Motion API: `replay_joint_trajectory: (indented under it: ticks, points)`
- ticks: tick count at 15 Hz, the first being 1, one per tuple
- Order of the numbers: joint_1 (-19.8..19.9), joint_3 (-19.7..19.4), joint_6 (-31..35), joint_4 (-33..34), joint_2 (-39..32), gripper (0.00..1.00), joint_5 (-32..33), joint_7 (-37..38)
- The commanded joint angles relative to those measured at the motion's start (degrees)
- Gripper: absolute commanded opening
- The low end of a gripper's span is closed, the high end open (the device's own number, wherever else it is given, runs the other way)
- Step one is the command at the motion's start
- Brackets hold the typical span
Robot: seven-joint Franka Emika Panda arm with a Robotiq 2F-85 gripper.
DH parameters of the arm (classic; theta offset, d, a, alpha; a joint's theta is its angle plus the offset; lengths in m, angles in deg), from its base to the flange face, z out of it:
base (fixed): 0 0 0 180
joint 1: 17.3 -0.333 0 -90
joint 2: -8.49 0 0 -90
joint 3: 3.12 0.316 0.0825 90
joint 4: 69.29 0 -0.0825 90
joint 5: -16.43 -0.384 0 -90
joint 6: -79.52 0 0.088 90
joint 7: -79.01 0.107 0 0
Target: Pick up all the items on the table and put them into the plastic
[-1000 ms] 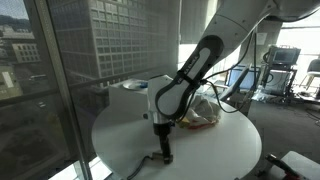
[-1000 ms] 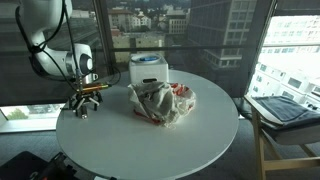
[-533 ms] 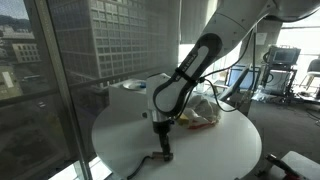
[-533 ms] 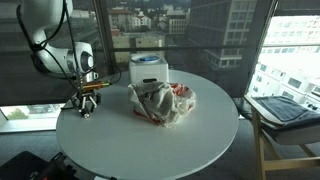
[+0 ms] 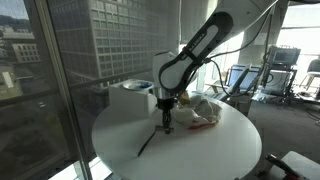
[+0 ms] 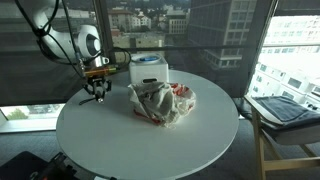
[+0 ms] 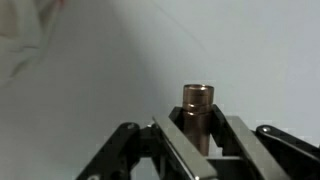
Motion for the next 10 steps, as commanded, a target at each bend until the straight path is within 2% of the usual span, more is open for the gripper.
replay_joint_trajectory:
  ticks: [1, 5, 8, 10]
  points:
    - [2.6, -1.4, 0.7, -5.6, 12.3, 0.15, -3.1, 3.5]
    - [6.6, -6.0, 1.8, -9.1, 21.3, 0.15, -5.4, 4.7]
    - [8.9, -10.4, 5.0, -10.4, 22.6, 0.15, -4.2, 7.7]
    - [9.9, -13.0, 8.9, -9.6, 20.3, 0.15, -1.0, 12.3]
